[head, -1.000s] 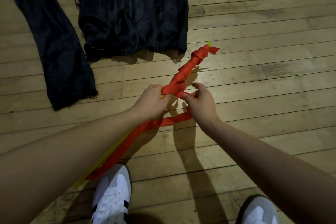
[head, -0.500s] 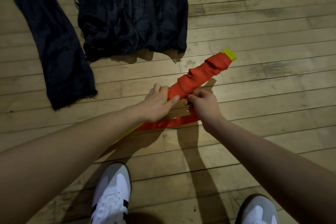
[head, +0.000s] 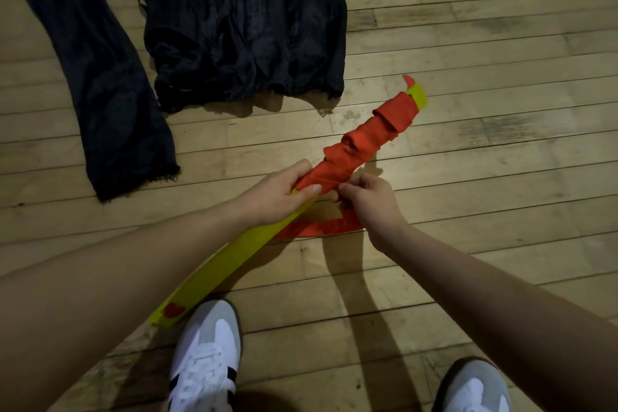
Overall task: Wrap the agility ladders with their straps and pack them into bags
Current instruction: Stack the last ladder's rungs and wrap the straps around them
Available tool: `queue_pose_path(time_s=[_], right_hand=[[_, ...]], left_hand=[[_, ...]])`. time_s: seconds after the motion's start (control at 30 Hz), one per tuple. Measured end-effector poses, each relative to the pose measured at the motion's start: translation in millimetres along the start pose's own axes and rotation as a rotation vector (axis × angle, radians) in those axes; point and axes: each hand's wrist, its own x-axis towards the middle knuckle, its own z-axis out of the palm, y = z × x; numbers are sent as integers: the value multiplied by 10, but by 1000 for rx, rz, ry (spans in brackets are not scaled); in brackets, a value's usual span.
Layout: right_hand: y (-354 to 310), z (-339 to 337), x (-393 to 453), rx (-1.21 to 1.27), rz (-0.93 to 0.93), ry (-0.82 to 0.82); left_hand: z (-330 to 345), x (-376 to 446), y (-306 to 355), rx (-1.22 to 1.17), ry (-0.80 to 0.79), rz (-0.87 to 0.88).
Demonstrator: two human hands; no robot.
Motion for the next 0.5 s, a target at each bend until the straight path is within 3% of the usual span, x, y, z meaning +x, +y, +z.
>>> queue_pose_path(time_s=[0.1, 0.27, 0.37, 0.5], right_hand=[[19, 49, -16, -64, 44, -129], [-22, 31, -23, -123, 59, -199], [-96, -4, 17, -62, 49, -199], [-145, -17, 50, -22, 10, -175]], left_hand=[[21, -9, 90, -104, 96, -77], [-16, 78, 79, 51, 226, -161], [-10, 124, 41, 27, 160, -281], [53, 156, 7, 277, -27, -314]])
